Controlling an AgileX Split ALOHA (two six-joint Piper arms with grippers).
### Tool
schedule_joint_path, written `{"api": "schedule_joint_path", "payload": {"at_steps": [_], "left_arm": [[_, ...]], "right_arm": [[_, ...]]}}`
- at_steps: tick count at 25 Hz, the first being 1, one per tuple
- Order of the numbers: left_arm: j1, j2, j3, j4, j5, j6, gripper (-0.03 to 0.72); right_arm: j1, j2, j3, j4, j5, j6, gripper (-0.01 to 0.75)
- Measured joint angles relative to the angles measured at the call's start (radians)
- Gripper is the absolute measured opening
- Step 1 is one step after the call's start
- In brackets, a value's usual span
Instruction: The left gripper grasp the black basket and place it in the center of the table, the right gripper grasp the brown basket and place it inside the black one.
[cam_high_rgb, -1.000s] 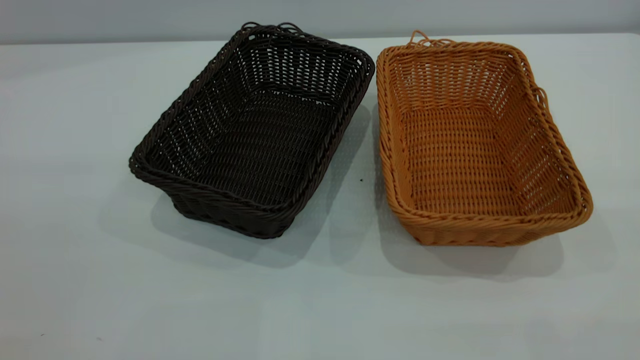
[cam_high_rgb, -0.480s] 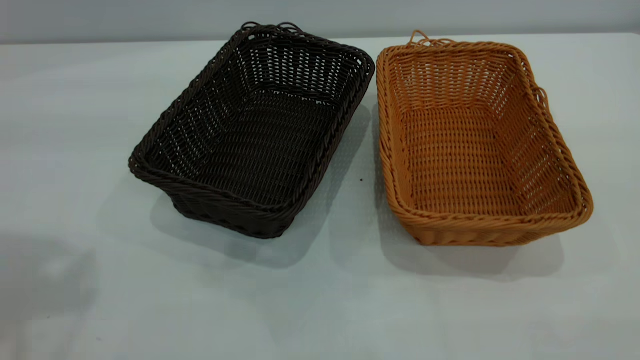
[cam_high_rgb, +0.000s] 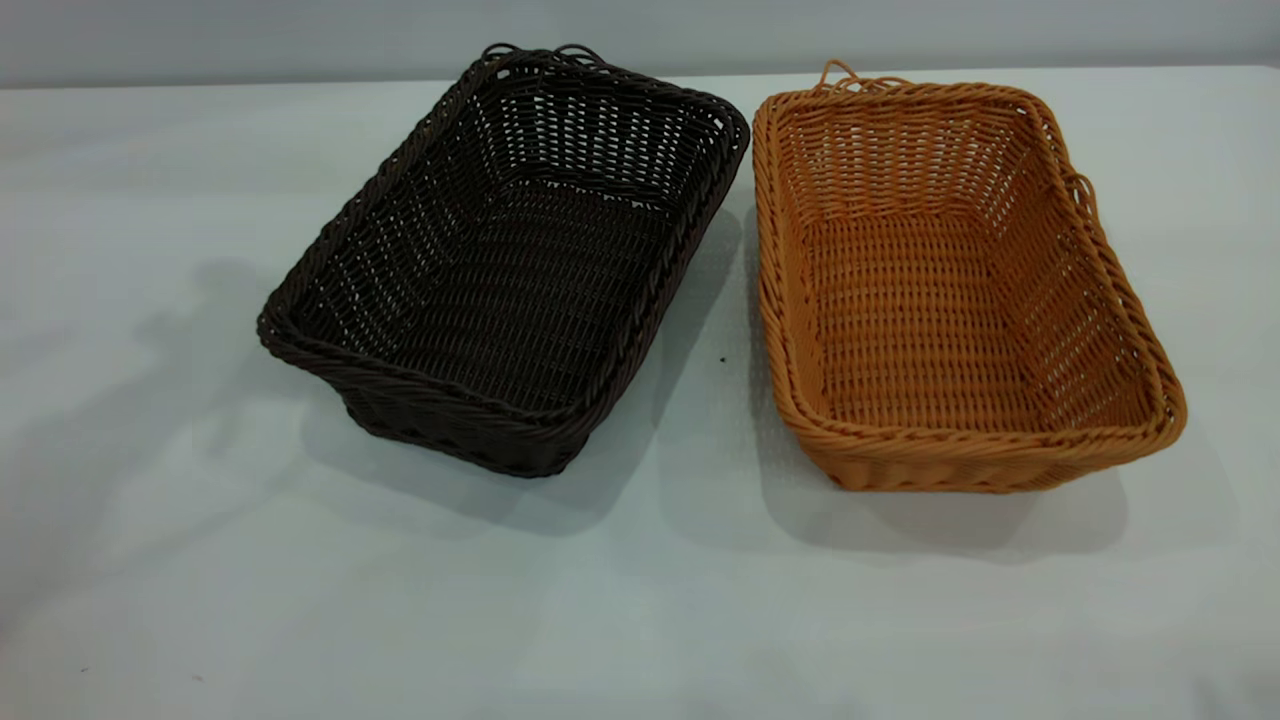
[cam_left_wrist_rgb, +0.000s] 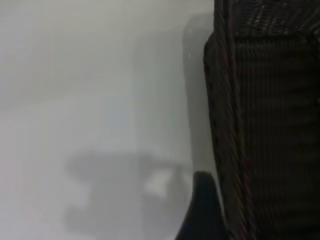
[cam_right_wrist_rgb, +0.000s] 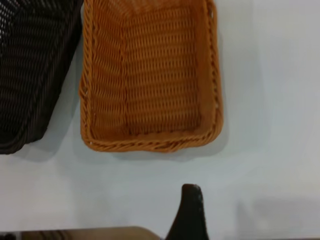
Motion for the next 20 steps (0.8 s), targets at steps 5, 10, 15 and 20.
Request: {"api": "schedule_joint_path", "payload": {"at_steps": [5,10,15,20], "left_arm": [[-0.034,0.214,-0.139,0.002,-0.008,0.014,0.509],[-0.078,0.372,-0.247,0.002,-0.008,0.016,0.509],[-0.091,0.472,-0.302,0.003,-0.009,0.015,0.509],[-0.122,0.549,-0.334,0.004,-0.014,0.031,0.492]], "right_arm": [[0.000,0.094,0.000,0.061,-0.043,0.000,0.563],[0.000,0.222,0.000,0.071,-0.103,0.000,0.563],[0.000,0.382,-0.002,0.095,-0.140,0.000,0.563],[0.000,0.539,-0.016,0.154,-0.202,-0.014,0.563]]}}
